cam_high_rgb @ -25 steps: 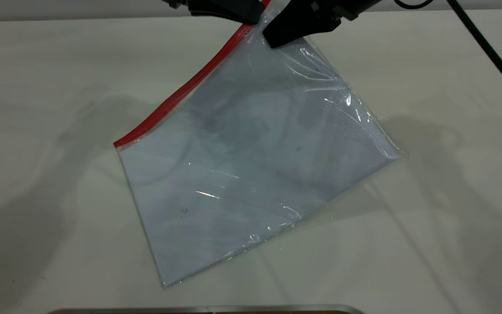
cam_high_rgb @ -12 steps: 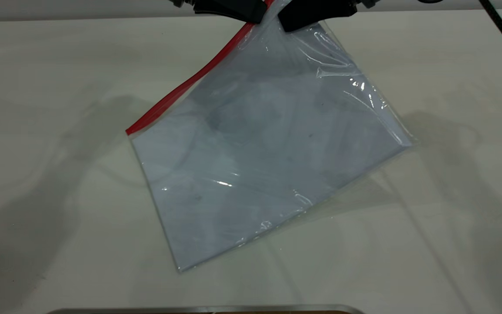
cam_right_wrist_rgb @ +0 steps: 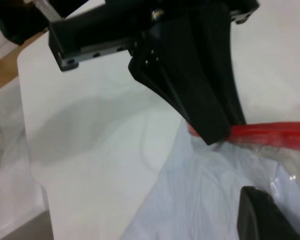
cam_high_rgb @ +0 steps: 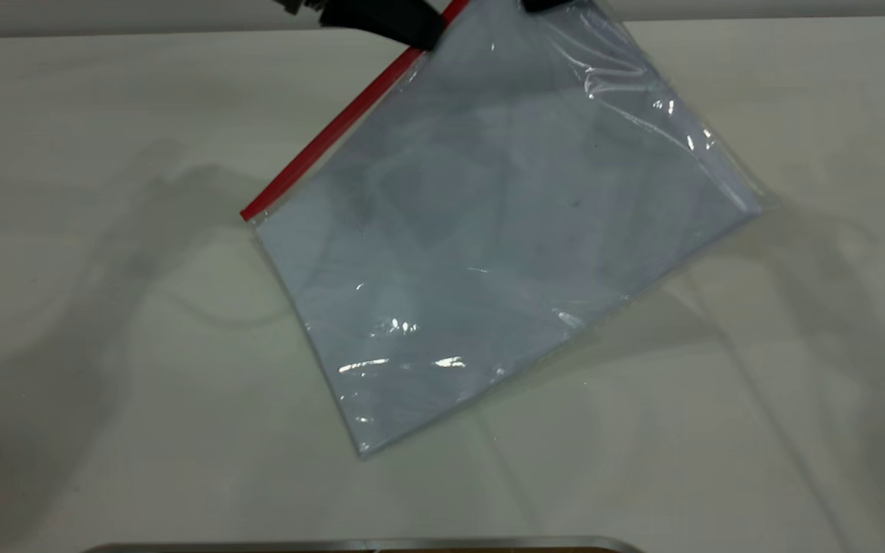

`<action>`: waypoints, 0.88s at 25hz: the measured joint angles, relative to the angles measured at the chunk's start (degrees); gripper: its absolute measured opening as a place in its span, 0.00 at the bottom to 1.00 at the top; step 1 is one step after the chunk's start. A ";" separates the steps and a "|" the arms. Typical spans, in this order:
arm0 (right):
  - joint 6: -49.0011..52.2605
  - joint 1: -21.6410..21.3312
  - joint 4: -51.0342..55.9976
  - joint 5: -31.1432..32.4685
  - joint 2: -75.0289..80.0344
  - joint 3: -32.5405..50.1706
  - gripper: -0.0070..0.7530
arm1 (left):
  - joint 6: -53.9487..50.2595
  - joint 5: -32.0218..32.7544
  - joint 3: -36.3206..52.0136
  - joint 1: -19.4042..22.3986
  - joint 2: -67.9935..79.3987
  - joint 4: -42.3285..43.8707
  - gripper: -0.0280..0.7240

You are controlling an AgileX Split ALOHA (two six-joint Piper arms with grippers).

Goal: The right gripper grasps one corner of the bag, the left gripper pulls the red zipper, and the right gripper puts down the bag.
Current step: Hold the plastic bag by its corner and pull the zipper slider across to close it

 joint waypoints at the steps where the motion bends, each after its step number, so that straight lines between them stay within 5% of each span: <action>1: 0.00 -0.29 0.19 0.22 -0.21 0.00 0.05 | 0.00 -0.77 0.00 0.28 0.00 0.79 0.12; 22: -1.30 -3.96 6.48 3.09 -1.78 0.00 0.05 | -16.10 -9.82 0.00 5.76 1.90 27.98 0.12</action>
